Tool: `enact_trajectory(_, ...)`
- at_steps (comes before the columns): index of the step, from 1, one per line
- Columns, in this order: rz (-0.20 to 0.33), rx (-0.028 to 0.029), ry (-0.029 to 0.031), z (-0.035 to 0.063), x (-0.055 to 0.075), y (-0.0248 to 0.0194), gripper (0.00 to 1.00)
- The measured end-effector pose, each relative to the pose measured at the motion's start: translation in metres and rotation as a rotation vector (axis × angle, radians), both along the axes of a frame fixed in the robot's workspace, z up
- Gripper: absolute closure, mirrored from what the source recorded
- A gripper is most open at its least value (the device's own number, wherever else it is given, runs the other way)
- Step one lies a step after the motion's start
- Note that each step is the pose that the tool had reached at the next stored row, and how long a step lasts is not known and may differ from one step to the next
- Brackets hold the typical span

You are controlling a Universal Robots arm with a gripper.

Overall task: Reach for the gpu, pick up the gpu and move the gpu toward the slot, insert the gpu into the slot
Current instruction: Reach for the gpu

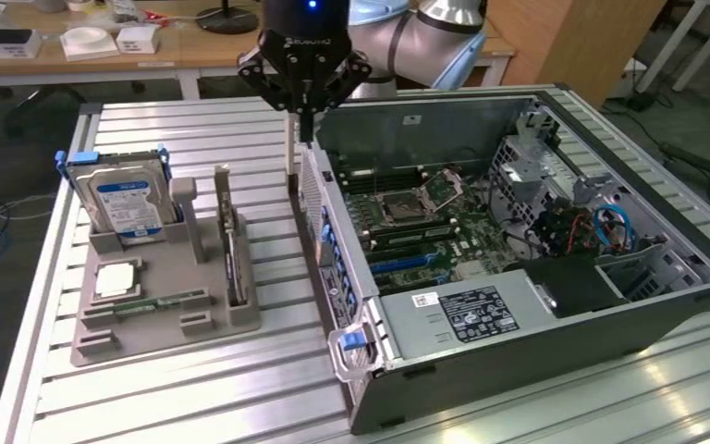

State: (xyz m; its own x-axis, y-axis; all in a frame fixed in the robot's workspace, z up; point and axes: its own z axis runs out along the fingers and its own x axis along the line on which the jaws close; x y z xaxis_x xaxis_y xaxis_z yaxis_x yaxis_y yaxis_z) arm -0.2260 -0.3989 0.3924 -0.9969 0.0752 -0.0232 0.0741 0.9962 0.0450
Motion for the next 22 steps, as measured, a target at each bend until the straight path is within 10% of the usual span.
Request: enact_trajectory(22, 0.000, 0.0001, 0.0062, -0.0029, -0.076, 0.0000, 0.90)
